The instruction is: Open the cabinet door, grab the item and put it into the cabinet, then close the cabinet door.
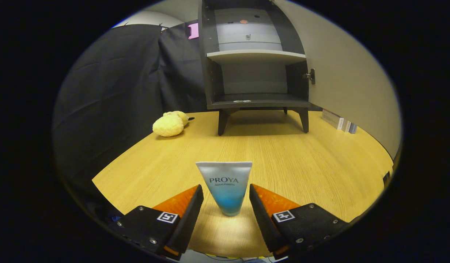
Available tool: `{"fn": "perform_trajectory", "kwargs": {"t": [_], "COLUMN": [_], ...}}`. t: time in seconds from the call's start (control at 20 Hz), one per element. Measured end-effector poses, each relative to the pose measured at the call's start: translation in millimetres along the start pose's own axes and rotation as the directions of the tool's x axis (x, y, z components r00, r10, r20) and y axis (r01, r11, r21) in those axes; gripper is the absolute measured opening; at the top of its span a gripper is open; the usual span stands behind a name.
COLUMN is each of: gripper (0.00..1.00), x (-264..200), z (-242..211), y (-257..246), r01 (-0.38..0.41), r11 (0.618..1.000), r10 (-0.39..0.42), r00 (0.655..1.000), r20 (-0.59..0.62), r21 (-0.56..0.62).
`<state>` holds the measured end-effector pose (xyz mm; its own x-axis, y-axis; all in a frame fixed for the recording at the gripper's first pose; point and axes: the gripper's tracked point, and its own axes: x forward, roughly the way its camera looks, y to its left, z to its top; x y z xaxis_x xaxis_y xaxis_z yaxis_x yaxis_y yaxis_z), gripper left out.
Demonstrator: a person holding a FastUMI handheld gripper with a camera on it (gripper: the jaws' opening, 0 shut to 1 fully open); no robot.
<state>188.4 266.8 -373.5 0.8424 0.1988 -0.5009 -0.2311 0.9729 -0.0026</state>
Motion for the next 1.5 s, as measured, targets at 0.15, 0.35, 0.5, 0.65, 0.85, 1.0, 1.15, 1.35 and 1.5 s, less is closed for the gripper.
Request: {"fn": "perform_trajectory", "kwargs": {"t": [0.15,0.35,0.5,0.65,0.85,1.0,1.15,1.35,1.5], "gripper": [0.52,0.5,0.51,0.51,0.5,0.51,0.51,0.51,0.5], "x": [3,4,4,3,5,8,10,14,16], "z": [-1,11,32,60,101,129,158,195,227], "y": [-5,-6,-9,-15,-22,-27,-33,-43,-49], "r01": [0.014,0.011,0.01,0.018,0.025,0.025,0.017,0.02,0.017], "r11": [1.0,1.0,1.0,0.999,0.998,0.999,0.999,0.999,0.999], "r10": [-0.014,-0.011,-0.011,-0.019,-0.025,-0.025,-0.016,-0.019,-0.015], "r00": [1.0,1.0,1.0,1.0,1.0,1.0,1.0,1.0,0.999], "r20": [-0.016,-0.029,-0.027,-0.02,0.001,0.012,0.021,0.021,0.045], "r21": [0.005,0.007,-0.014,-0.044,-0.055,-0.041,-0.044,-0.044,-0.05]}}
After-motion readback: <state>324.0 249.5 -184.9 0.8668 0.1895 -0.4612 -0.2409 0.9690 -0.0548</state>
